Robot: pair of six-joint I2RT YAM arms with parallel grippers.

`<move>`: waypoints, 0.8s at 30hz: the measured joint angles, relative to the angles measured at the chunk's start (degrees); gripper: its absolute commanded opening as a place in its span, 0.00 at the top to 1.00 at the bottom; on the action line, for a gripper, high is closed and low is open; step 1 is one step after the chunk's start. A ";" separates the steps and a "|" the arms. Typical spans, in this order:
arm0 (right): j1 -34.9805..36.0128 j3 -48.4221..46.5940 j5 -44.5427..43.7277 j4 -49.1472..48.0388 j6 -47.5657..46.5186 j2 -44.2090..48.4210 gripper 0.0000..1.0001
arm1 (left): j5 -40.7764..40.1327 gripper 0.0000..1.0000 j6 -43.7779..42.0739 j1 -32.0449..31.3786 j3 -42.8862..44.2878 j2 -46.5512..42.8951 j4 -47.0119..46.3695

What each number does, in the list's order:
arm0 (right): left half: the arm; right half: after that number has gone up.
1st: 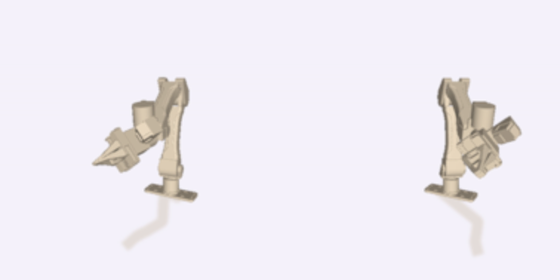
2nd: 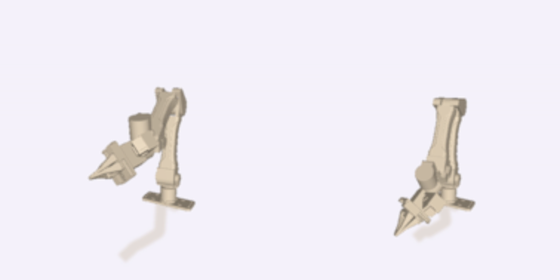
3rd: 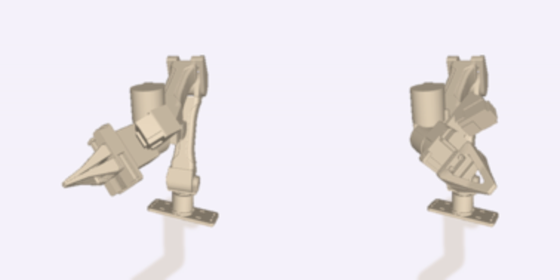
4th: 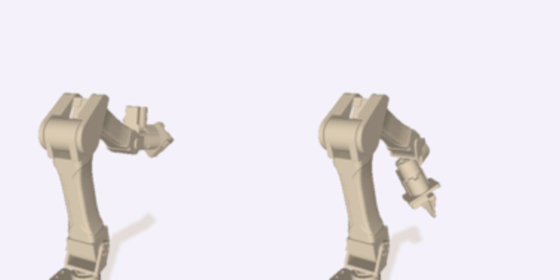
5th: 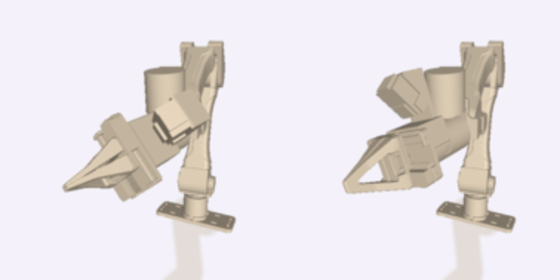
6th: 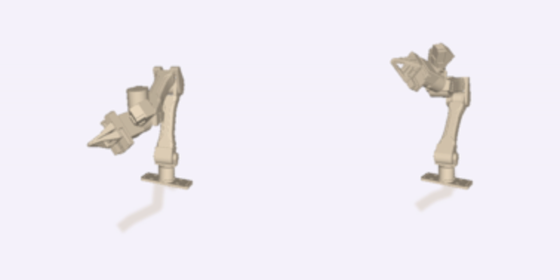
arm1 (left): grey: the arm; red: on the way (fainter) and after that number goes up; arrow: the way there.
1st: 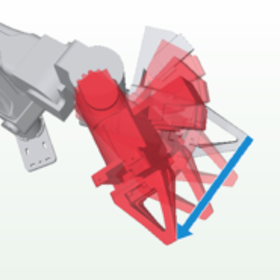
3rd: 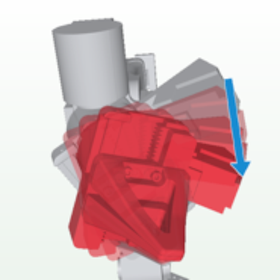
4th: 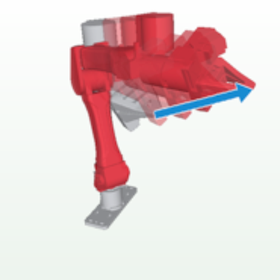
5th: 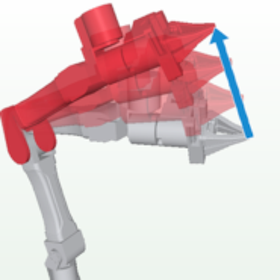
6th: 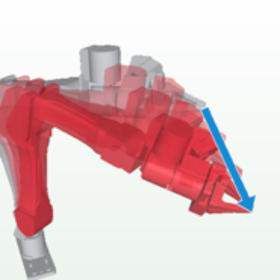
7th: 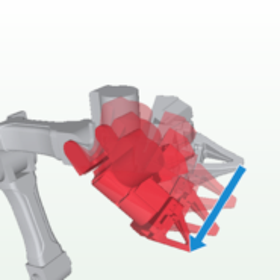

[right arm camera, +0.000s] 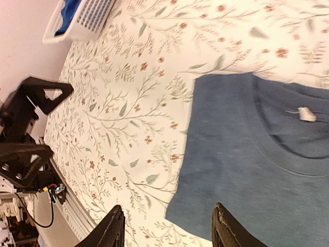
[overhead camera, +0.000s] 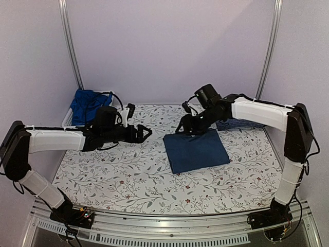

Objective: Fold and stack the mixed laundry pile
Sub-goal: Turn over the square-folded T-shirt at the center of the board, then move the square-folded T-shirt to the center of the board.

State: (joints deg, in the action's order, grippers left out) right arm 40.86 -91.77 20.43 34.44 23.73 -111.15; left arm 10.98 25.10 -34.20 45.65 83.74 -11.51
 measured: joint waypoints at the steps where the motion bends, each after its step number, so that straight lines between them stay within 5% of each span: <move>1: -2.78 3.89 0.98 -1.70 -0.22 4.28 0.45 | 0.11 0.00 -0.24 -1.53 1.73 2.27 0.20; 7: -15.61 17.70 1.25 -8.85 -3.19 12.26 0.46 | 1.46 0.00 -1.81 -9.09 14.27 16.96 1.27; 15: -16.28 24.00 4.63 -12.57 -6.36 2.23 0.47 | 3.37 0.00 -2.64 -11.78 28.65 34.82 2.84; 24: -16.35 23.45 14.86 -16.65 -5.29 -2.75 0.50 | 4.92 0.00 -2.56 -9.01 29.51 39.98 3.67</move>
State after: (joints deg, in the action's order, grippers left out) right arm 24.51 -68.31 35.29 17.78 18.44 -113.91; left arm 15.90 22.55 -43.20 75.16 123.72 -7.84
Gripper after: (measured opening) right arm 0.501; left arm 0.996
